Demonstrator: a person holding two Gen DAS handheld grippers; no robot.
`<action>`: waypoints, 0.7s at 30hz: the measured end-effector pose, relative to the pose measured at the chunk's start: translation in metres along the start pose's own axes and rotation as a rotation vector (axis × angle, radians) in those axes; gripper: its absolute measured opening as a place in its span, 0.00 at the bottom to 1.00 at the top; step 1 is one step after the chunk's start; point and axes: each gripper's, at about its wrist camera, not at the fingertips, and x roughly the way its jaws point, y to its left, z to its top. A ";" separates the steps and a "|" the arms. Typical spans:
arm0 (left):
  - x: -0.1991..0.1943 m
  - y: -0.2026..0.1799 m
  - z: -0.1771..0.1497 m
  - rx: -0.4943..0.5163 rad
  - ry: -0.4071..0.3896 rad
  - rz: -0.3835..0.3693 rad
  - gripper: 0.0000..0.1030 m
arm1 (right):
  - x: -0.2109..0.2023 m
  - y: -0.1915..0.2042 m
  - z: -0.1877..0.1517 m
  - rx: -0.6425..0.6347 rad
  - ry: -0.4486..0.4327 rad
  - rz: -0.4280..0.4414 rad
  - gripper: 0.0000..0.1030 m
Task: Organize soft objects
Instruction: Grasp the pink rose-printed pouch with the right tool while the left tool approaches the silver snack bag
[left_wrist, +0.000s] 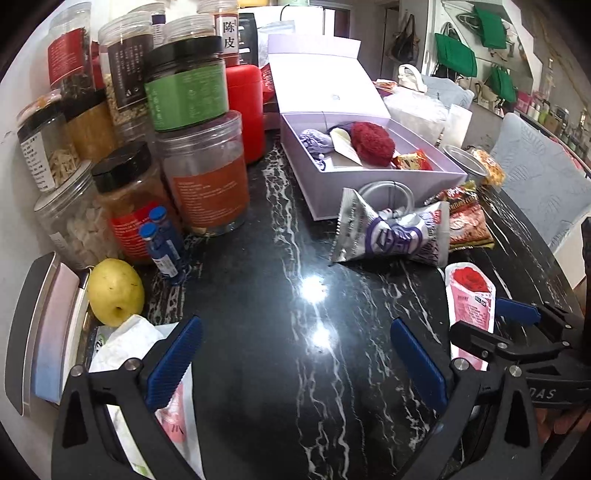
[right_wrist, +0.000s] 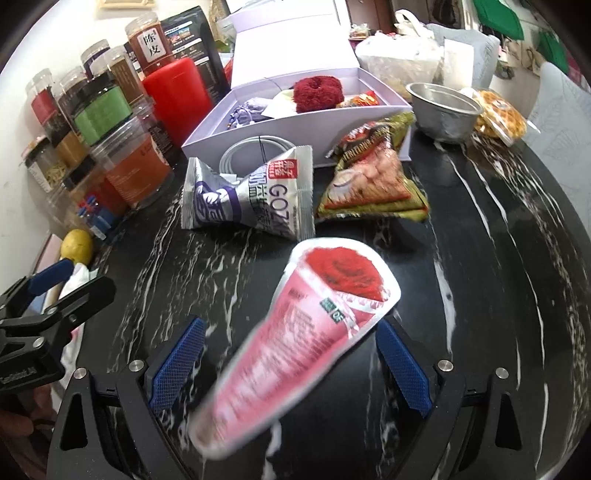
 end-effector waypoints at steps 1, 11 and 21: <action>0.000 0.001 0.001 -0.002 -0.001 0.002 1.00 | 0.003 0.002 0.002 -0.009 -0.001 -0.007 0.93; 0.008 0.011 0.010 -0.019 -0.003 -0.004 1.00 | 0.010 0.022 -0.011 -0.191 -0.010 -0.128 0.84; 0.020 -0.006 0.016 -0.004 0.017 -0.067 1.00 | -0.007 0.005 -0.010 -0.227 -0.033 -0.101 0.27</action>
